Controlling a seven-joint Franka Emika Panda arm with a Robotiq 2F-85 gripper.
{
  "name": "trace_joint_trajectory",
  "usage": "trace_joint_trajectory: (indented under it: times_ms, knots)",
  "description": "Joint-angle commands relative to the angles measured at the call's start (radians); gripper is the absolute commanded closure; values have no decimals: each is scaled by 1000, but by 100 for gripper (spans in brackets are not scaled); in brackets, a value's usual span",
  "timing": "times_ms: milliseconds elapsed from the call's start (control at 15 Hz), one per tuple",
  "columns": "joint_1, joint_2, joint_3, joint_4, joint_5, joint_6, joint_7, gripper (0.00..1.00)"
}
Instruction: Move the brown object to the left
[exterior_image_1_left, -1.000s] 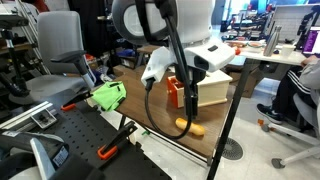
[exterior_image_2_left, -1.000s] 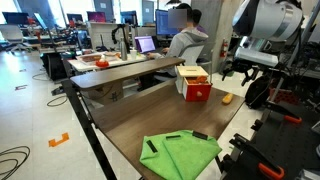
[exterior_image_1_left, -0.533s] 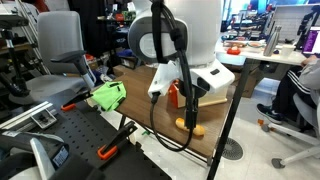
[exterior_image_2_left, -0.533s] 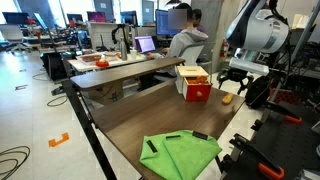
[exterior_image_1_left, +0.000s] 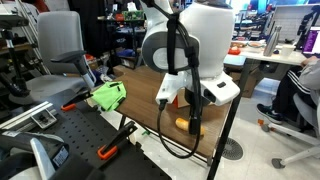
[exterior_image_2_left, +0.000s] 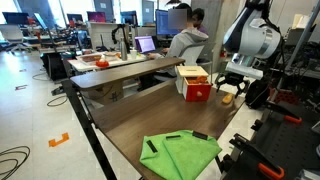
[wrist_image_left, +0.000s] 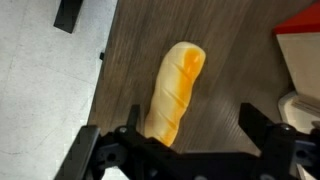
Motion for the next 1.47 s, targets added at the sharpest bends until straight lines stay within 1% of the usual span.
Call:
trace_joint_trajectory:
  times_ms: [0,200,333,533,933,1200,1400]
  knots:
    - [-18,42,10,55,-24,-34,31,26]
    - [-16,56,8,70,-25,-33,36,51]
    - [-18,53,7,68,-24,-34,37,63]
    - [-26,36,15,60,-19,-31,27,87]
    - [-31,-31,29,33,-13,-69,21,87]
    - [-18,-136,23,-40,-18,-92,9,87]
    - [-2,-243,12,-108,-34,-148,2,87]
